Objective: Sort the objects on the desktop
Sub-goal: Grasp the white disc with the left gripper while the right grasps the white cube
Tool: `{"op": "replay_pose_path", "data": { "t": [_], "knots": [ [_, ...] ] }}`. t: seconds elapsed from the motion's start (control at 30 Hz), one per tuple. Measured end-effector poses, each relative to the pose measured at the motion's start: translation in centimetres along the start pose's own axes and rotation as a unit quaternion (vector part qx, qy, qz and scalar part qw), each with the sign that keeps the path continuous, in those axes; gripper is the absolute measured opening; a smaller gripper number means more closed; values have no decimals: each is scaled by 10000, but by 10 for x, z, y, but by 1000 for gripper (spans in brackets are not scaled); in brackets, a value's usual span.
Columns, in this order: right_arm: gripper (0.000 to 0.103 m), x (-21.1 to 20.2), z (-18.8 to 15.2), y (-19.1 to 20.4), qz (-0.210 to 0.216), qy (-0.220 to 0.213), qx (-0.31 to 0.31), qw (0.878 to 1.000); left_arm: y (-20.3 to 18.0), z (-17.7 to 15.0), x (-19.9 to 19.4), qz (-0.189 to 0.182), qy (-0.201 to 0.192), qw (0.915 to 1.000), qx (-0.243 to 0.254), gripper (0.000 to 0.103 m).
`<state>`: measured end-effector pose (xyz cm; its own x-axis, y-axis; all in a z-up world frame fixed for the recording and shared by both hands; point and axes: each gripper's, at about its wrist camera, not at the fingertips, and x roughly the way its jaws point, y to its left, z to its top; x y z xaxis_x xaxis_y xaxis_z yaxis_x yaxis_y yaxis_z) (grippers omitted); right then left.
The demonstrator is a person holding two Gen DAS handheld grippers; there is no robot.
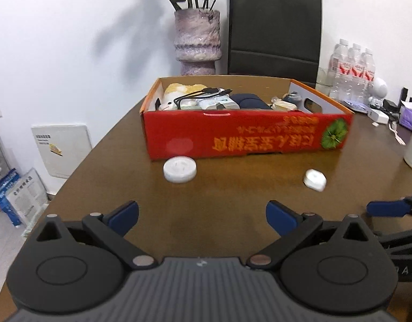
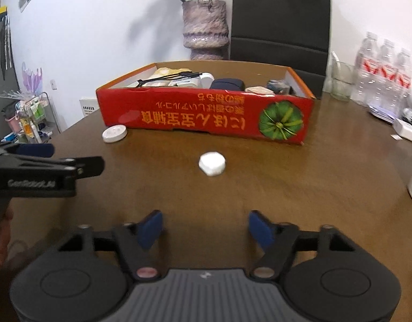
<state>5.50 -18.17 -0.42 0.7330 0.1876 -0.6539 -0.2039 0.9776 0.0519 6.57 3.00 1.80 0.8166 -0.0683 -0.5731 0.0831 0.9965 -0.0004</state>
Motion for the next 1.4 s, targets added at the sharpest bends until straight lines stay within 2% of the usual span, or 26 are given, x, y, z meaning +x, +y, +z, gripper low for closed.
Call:
{"op": "replay_pose_path", "data": {
  "t": [0.03, 0.17, 0.3, 0.33, 0.43, 0.5, 0.53, 0.57, 0.7, 0.8, 1.1, 1.4],
  "knots": [
    [60, 7, 6, 0, 10, 0, -19, 10000, 3, 5, 9, -11, 53, 10000, -32, 103],
    [60, 30, 23, 2, -11, -14, -152, 9999, 11, 17, 41, 158, 183, 9996, -122, 102],
    [58, 46, 35, -1, -23, -70, -158, 9998, 22, 23, 64, 46, 285, 9988, -390, 95],
    [53, 49, 37, -2, -18, -77, -163, 9998, 26, 24, 67, -31, 319, 9984, -474, 95],
    [27, 53, 42, -6, 10, -138, -170, 9998, 29, 27, 73, -55, 264, 9982, -529, 88],
    [27, 53, 42, -7, 37, -143, -177, 9997, 28, 27, 73, -29, 187, 9986, -502, 65],
    [27, 53, 41, -7, 49, -166, -174, 9997, 28, 27, 72, -50, 159, 9986, -500, 56],
    [27, 52, 40, -7, 59, -181, -168, 9997, 29, 27, 72, -80, 142, 9986, -497, 40],
    [26, 47, 40, -8, 184, -166, -53, 9997, 25, 26, 70, -172, 123, 9990, -390, 40],
    [26, 33, 36, -5, 173, -300, -15, 9994, 15, 22, 60, -58, 80, 9996, -280, 40],
    [26, -31, 12, -12, 94, -674, 260, 9973, -32, 3, -32, -654, -362, 9966, -339, 40],
    [27, -75, -24, -10, 85, -740, 351, 9966, -70, -37, -93, -1015, -225, 9946, -20, 40]
  ]
}}
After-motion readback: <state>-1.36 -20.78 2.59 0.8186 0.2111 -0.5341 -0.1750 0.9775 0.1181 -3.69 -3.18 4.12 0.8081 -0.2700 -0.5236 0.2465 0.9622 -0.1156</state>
